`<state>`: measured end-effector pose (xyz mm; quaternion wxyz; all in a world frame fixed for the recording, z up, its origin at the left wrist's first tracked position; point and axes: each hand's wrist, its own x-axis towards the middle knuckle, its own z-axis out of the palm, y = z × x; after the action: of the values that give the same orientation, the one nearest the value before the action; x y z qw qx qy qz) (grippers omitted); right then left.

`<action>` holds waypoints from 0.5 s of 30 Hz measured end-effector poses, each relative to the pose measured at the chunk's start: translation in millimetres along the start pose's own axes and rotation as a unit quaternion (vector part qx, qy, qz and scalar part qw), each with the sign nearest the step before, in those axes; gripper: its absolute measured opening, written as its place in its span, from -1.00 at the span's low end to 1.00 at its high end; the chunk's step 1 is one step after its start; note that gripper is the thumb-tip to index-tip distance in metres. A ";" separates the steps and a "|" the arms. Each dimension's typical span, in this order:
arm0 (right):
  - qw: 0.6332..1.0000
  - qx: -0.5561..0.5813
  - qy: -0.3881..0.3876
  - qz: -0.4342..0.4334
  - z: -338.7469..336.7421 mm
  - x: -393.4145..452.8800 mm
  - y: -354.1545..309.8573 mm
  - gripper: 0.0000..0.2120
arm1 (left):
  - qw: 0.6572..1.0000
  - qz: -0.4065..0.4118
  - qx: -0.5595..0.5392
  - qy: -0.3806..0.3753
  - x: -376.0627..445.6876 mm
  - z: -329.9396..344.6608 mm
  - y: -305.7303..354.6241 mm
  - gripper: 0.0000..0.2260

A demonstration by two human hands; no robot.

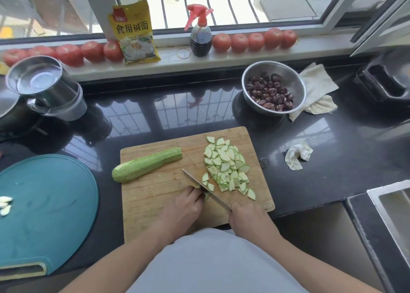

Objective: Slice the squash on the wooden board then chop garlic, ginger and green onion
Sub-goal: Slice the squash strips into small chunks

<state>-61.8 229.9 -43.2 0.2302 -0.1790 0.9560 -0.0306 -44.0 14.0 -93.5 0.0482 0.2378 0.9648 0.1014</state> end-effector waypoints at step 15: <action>0.994 0.105 0.027 -0.007 -4.4 7.6 -6.0 -0.83 | 1.000 0.001 -0.007 0.011 -4.6 -4.4 2.4 -0.71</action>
<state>-68.0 221.5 -41.7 0.2219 -0.1594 0.9522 -0.1368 -39.5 13.1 -88.5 0.0396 0.2369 0.9643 0.1112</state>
